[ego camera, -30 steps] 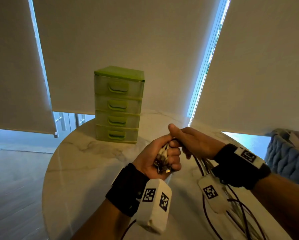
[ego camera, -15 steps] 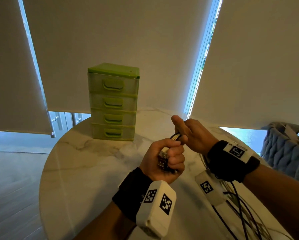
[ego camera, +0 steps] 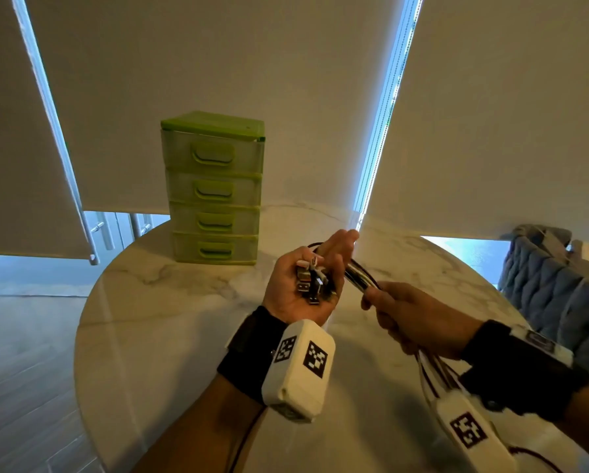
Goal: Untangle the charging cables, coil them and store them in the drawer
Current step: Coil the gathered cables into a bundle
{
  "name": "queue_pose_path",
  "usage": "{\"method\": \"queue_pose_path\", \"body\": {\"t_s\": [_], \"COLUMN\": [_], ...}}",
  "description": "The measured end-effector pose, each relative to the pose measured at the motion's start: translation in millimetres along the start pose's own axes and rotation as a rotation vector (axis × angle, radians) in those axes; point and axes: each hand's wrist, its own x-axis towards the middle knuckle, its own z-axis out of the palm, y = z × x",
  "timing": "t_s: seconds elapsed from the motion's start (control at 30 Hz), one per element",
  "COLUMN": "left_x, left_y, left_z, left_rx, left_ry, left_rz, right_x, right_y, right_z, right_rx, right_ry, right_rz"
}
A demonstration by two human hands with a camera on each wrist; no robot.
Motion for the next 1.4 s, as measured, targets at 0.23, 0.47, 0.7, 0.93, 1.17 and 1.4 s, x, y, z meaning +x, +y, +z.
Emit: {"method": "queue_pose_path", "body": {"t_s": [0.23, 0.47, 0.7, 0.93, 1.17, 1.4], "left_x": [11, 13, 13, 0, -4, -5], "left_y": [3, 12, 0, -7, -4, -8], "left_z": [-9, -8, -9, 1, 5, 12], "left_rx": [0.085, 0.283, 0.643, 0.868, 0.900, 0.791], "left_ry": [-0.120, 0.105, 0.124, -0.122, -0.285, -0.289], "left_rz": [0.081, 0.107, -0.134, -0.244, -0.098, -0.165], "right_x": [-18, -59, -80, -59, -41, -30], "right_y": [7, 38, -8, -47, -52, -61], "right_z": [21, 16, 6, -20, -21, -19], "right_rx": [-0.429, -0.627, -1.146, -0.867, -0.700, -0.537], "right_ry": [0.091, -0.031, 0.006, -0.037, 0.060, 0.140], "right_rz": [-0.213, -0.184, -0.440, -0.830, -0.842, -0.749]}}
